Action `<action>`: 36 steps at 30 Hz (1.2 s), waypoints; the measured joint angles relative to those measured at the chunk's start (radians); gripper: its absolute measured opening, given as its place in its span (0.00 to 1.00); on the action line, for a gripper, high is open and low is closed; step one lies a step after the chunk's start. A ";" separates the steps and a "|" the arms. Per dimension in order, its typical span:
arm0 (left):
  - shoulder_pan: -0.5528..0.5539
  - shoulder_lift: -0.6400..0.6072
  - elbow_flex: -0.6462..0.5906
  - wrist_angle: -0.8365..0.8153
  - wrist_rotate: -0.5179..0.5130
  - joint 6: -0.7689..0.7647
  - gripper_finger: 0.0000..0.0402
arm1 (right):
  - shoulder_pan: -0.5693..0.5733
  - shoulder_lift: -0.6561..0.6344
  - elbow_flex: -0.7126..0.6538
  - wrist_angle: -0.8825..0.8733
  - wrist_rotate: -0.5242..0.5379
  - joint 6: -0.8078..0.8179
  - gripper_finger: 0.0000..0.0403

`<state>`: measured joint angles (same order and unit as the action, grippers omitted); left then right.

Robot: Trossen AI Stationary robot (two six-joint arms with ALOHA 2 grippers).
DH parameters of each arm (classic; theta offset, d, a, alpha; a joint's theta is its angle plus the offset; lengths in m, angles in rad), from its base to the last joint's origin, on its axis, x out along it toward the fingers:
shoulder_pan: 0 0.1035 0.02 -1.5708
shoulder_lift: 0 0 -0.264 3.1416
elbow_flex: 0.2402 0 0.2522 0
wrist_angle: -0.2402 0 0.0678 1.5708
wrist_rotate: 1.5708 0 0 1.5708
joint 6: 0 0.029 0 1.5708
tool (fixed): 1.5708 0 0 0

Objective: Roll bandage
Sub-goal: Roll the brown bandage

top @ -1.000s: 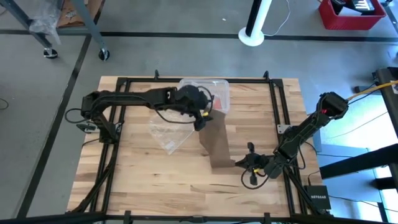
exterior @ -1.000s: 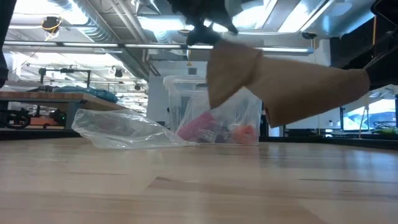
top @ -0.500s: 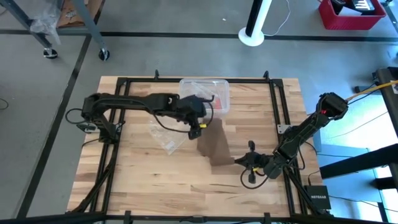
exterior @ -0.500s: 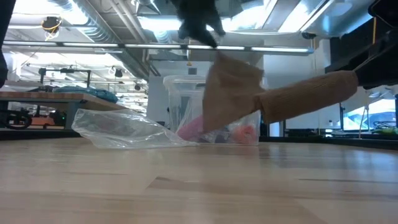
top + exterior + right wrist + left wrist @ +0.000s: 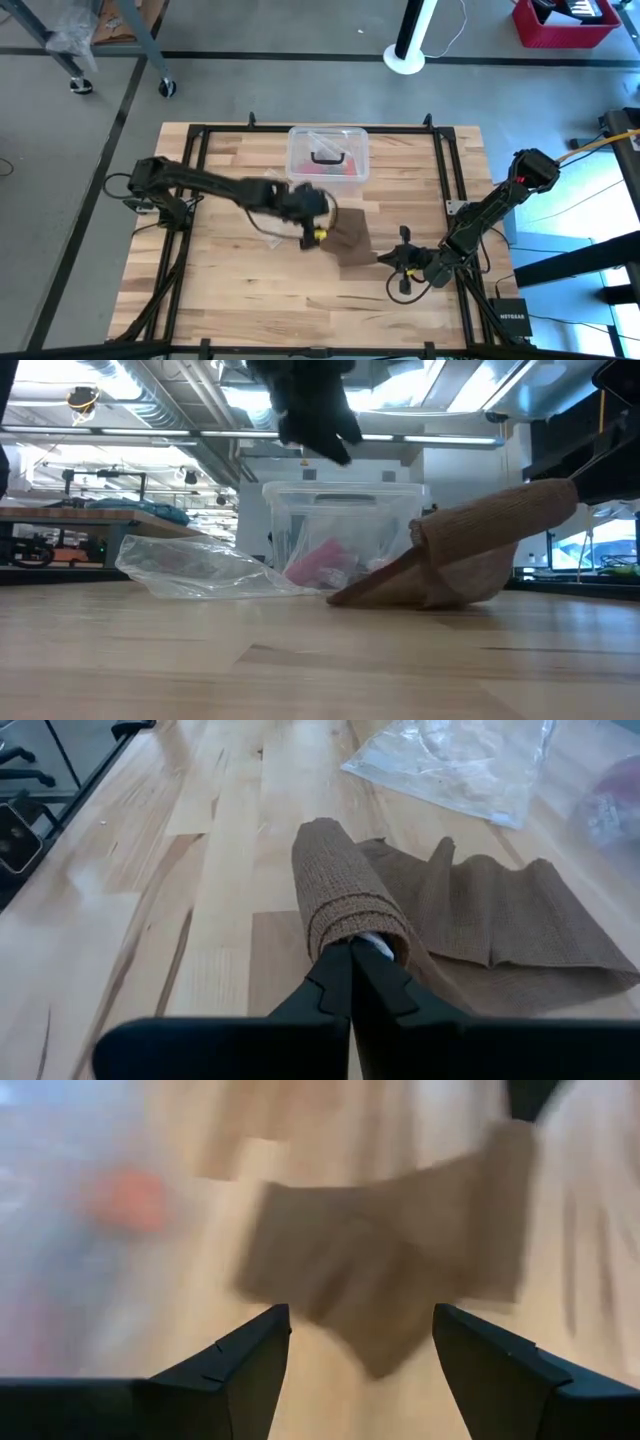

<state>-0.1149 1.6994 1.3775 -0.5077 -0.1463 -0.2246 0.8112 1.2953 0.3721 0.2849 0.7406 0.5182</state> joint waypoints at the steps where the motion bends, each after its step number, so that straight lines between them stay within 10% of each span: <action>1: -0.018 0.014 -0.029 0.056 0.004 -0.004 0.59 | 0.000 0.000 0.000 0.000 -0.001 0.000 0.00; 8: -0.133 0.160 -0.125 0.346 -0.003 0.065 0.59 | 0.000 0.000 0.000 0.000 0.000 0.000 0.00; 19: -0.184 0.323 -0.119 0.406 -0.321 0.050 0.57 | 0.000 0.000 0.000 0.001 0.008 0.000 0.01; 28: -0.132 0.299 -0.110 0.396 -0.331 0.060 0.06 | 0.000 0.000 0.000 -0.002 0.000 -0.007 0.01; 36: -0.113 0.114 0.005 0.403 -0.494 0.245 0.02 | 0.001 0.000 0.001 0.044 -0.033 -0.042 0.01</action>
<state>-0.2282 1.8130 1.3829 -0.1045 -0.6402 0.0205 0.8124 1.2953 0.3729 0.3289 0.7077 0.4766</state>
